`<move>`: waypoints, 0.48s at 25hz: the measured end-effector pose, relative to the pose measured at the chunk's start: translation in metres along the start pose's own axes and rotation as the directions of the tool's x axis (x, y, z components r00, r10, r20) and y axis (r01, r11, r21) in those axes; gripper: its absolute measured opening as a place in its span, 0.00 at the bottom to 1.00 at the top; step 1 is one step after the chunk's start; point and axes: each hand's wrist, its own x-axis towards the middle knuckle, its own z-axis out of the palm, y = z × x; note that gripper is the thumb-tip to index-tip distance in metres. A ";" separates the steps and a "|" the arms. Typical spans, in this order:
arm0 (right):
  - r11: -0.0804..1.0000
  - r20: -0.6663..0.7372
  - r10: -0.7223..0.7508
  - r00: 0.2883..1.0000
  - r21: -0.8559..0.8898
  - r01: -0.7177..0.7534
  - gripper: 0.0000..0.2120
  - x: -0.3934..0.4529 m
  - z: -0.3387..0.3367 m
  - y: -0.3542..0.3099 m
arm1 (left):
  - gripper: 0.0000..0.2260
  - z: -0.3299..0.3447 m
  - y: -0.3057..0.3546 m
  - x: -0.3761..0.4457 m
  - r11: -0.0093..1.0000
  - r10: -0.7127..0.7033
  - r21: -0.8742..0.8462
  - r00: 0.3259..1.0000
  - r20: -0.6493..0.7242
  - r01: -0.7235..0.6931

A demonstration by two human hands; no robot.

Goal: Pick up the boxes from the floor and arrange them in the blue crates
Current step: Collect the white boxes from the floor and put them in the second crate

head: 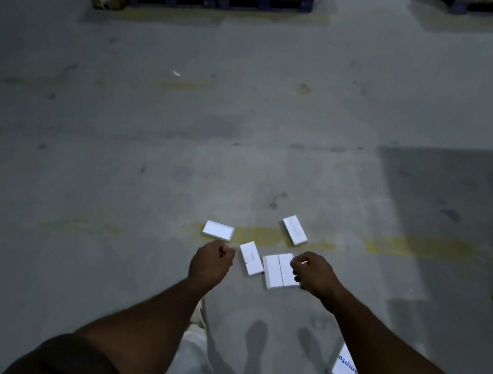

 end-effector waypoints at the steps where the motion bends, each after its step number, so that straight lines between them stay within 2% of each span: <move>1: 1.000 0.002 0.017 1.000 0.003 -0.017 0.07 0.015 0.009 -0.007 | 0.13 -0.008 -0.002 0.017 1.000 -0.003 0.007 1.000 -0.001 0.003; 6: 0.993 -0.092 0.120 0.989 0.029 -0.118 0.03 0.092 0.067 -0.046 | 0.14 -0.049 -0.003 0.127 0.992 0.074 0.093 0.994 0.077 -0.081; 12: 0.976 -0.132 0.203 0.970 0.106 -0.190 0.02 0.133 0.127 -0.095 | 0.14 -0.081 0.007 0.227 0.957 0.093 0.250 0.969 0.229 -0.151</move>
